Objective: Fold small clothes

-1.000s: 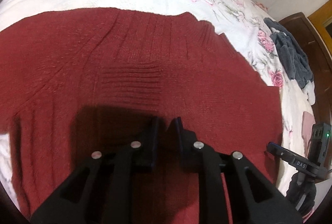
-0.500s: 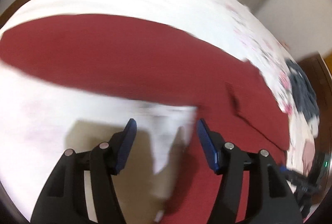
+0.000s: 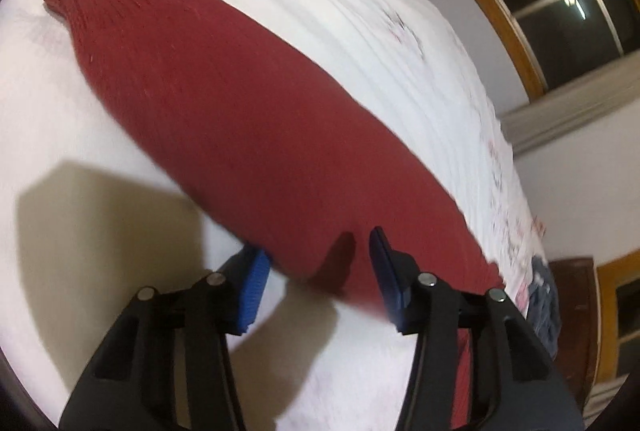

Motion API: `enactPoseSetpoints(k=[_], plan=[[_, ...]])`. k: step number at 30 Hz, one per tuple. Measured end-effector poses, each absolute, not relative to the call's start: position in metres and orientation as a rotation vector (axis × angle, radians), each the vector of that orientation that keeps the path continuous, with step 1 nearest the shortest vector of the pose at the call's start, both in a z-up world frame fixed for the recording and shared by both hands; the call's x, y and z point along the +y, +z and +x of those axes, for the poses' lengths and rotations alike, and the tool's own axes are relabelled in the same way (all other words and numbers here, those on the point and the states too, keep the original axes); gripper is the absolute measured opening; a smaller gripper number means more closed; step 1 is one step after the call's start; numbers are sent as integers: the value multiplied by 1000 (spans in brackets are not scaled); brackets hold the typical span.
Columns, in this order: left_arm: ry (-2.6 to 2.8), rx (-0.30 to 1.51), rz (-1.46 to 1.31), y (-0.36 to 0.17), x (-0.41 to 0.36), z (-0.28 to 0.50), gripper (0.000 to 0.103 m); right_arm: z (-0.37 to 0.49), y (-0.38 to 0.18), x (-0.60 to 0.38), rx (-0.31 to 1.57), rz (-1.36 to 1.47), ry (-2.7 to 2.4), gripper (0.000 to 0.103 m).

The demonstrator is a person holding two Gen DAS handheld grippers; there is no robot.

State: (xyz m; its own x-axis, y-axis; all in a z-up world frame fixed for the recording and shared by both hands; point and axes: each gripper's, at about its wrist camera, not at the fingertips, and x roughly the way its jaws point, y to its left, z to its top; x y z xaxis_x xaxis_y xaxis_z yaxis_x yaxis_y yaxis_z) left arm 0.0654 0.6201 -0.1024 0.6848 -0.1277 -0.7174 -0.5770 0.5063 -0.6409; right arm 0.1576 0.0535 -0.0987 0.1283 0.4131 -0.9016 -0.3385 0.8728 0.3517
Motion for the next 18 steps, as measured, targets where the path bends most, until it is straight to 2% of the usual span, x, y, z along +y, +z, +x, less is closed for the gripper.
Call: enactPoseSetpoints(k=[4,10,16,18], plan=[[324,751,-1046,-103,628,73,46,159,-102,57,1333,54,537,59],[350,732,-1026,-101,644,81,38,160,-105,57,1334,51,536,59],[375,733,-1021,-102,653,86,29,160,-107,61,1329,30,538,59],[378,732,-1025,-103,658,84,23,160,-108,62,1328,28,539,59]])
